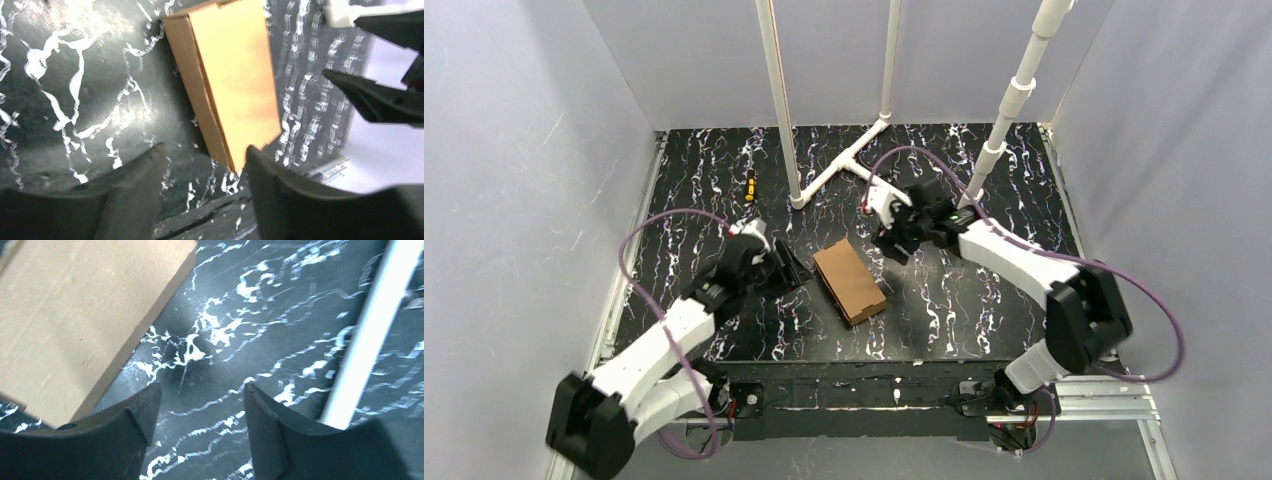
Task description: Fold the paper box
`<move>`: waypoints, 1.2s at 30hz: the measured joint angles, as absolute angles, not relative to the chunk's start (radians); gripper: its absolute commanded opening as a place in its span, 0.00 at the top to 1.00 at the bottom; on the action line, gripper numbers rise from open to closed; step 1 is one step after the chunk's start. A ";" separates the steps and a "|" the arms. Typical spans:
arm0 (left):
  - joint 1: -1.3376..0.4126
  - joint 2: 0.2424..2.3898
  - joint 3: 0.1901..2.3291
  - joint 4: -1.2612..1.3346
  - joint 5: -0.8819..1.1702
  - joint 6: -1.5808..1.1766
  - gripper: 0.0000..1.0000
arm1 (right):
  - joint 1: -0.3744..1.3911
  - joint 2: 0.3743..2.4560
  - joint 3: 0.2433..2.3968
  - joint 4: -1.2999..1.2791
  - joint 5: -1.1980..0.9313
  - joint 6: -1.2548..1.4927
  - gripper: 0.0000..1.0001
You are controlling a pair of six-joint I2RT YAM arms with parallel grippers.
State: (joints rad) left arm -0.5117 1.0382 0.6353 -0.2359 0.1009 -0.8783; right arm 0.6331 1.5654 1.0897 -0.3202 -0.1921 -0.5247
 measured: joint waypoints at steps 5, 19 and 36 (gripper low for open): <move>-0.503 0.774 0.342 -0.027 0.221 -0.999 0.02 | 0.529 1.372 1.052 -0.364 -0.369 -0.595 0.02; -0.514 0.984 0.338 0.207 0.308 -1.108 0.04 | 0.412 1.301 0.894 -0.446 -0.749 -0.646 0.02; -0.617 1.238 0.459 0.241 0.217 -1.142 0.34 | 0.415 1.298 0.768 -0.197 -0.790 -0.447 0.02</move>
